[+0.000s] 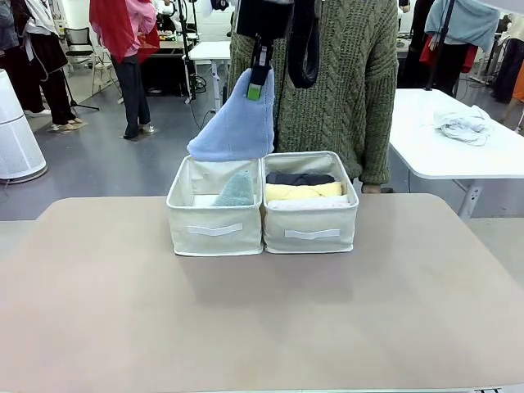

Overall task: Sort the towels based on their folding style.
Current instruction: Pick up another triangle-folded towel from the table and place it in the left Fabric basket.

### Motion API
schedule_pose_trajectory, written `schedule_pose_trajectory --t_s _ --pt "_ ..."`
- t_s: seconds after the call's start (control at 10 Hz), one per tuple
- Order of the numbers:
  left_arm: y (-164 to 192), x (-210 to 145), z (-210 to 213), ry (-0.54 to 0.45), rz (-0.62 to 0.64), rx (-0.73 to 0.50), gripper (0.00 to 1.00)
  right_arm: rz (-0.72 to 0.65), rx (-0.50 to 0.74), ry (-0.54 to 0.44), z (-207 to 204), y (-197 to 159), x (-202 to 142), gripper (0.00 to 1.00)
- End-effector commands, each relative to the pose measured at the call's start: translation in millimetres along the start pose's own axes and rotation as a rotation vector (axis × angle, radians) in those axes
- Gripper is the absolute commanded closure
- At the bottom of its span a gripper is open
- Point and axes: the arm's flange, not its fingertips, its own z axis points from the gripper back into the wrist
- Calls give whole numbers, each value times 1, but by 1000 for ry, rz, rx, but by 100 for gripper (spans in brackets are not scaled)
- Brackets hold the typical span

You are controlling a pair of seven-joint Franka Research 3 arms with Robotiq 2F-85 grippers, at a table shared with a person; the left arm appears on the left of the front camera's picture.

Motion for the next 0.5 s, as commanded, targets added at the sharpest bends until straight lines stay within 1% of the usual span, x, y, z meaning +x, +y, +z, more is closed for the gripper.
schedule_pose_trajectory --t_s 0.0,0.2,0.4 --pt "-2 0 0 12 -1 7 0 122 11 -26 -28 -19 16 82" --pt "-2 0 0 12 -1 7 0 172 22 -39 -51 -24 18 82" --pt "-2 0 0 12 -1 7 0 171 0 -42 -66 -32 13 82"
